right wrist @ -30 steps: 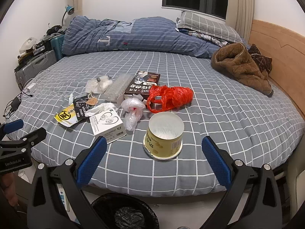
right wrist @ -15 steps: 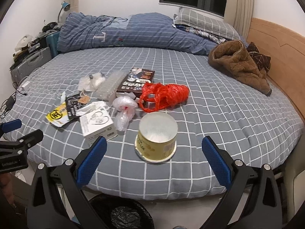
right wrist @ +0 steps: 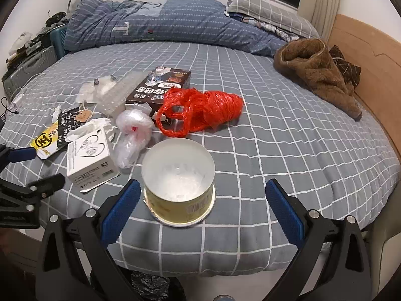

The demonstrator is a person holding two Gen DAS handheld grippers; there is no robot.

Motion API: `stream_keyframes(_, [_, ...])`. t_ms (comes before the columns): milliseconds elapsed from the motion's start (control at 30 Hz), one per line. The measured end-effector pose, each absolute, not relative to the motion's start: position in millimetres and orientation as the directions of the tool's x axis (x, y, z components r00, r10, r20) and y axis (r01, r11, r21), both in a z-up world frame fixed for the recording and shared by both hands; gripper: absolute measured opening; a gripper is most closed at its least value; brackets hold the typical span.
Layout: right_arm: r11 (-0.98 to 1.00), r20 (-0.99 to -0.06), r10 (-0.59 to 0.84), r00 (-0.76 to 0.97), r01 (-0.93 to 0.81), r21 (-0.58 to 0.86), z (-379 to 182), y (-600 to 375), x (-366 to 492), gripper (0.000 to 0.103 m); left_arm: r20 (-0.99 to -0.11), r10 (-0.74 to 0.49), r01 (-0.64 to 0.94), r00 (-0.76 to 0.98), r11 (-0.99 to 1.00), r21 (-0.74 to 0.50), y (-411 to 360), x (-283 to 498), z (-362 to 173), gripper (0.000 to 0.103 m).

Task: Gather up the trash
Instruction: 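Close the left tool on the white earphone box and lift it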

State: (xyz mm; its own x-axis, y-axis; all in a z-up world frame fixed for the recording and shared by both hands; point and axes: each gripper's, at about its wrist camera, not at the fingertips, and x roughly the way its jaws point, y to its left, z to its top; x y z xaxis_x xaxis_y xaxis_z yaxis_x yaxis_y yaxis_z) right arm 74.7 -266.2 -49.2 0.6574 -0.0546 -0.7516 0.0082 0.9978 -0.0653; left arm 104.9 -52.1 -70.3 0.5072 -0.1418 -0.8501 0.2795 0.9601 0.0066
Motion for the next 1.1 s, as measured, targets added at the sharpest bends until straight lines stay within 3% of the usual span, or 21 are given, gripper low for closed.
stream_keyframes(333, [1.000, -0.774, 0.006, 0.634, -0.006, 0.002, -58.0, -263.6, 92.1, 0.096, -0.864, -0.143, 0.340, 0.483, 0.940, 0.034, -69.8, 133.2, -89.0, 0.097])
stream_keyframes(567, [1.000, -0.792, 0.022, 0.610, 0.002, 0.029, -66.9, -262.2, 99.2, 0.086, -0.869, -0.179, 0.387, 0.460, 0.922, 0.015, -79.3, 141.4, -95.3, 0.091])
stream_keyframes(700, [0.999, -0.801, 0.040, 0.598, -0.012, 0.041, -71.2, -259.2, 101.8, 0.069, -0.872, -0.201, 0.413, 0.447, 0.911, 0.002, -86.9, 145.7, -98.9, 0.084])
stream_keyframes(1100, [0.999, -0.790, 0.033, 0.612, 0.009, 0.048, -67.7, -267.5, 98.4, 0.069, -0.856, -0.171, 0.395, 0.488, 0.918, 0.042, -94.5, 140.2, -97.3, 0.082])
